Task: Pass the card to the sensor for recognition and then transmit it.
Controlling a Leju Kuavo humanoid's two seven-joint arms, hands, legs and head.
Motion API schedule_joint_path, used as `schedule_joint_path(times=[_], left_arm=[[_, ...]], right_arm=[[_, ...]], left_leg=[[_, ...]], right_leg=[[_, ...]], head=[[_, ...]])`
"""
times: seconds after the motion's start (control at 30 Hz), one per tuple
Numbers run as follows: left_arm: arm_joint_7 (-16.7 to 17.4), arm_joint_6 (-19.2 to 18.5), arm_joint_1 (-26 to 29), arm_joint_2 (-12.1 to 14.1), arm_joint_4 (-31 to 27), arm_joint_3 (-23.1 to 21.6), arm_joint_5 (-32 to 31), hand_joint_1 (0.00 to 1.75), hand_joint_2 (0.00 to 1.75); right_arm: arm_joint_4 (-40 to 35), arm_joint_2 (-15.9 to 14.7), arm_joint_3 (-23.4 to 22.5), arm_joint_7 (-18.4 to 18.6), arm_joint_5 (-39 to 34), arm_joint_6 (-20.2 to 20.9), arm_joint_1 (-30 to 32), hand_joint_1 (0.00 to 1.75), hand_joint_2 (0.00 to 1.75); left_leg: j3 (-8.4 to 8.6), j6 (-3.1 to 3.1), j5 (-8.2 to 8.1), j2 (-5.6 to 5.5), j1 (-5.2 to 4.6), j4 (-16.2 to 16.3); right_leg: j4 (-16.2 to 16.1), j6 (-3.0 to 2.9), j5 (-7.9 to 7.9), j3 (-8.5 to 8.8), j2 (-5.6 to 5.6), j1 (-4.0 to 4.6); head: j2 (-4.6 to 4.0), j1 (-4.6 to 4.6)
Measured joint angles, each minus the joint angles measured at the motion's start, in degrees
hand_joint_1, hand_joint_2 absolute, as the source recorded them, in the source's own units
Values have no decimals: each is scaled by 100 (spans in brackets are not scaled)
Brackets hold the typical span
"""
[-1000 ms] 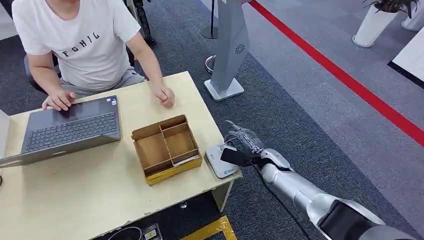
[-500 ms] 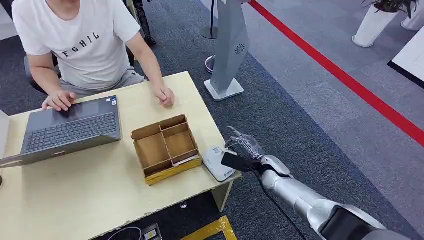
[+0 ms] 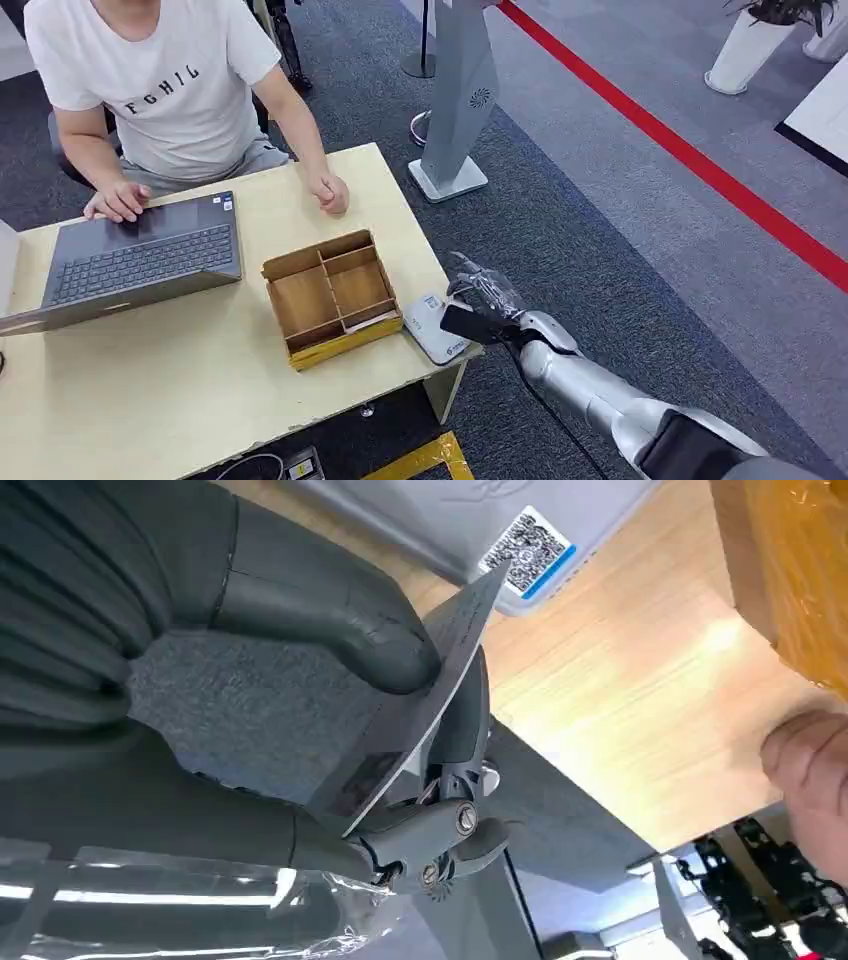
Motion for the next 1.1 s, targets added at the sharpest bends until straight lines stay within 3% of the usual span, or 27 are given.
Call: schedule_joint_path(times=[0.17, 0.43, 0.67, 1.1], left_arm=[[0, 2, 0, 4, 2, 0, 13, 0, 0], [0, -15, 0, 15, 9, 0, 28, 0, 0], [0, -70, 0, 15, 9, -2, -2, 0, 0], [-17, -81, -5, 31, 11, -2, -11, 0, 0]], right_arm=[[-44, -144, 39, 120, 48, 13, -286, 175, 175], [-687, -593, 13, 523, 0, 419, -639, 175, 175], [-1495, -861, 22, 916, -6, 402, -313, 175, 175], [-2306, -1047, 219, 1159, -194, 70, 486, 175, 175]], left_leg=[[-1, 2, 2, 0, -2, 0], [-1, 2, 3, -1, -3, 2], [-1, 2, 3, -2, -2, 1], [-1, 2, 3, -1, -2, 1]], right_leg=[[2, 0, 4, 0, 0, -2], [1, 3, 6, 0, -4, -3], [1, 2, 6, -1, -2, -2], [0, 2, 6, -1, -3, -2]], head=[[-2, 0], [-2, 0], [0, 2], [0, 0]])
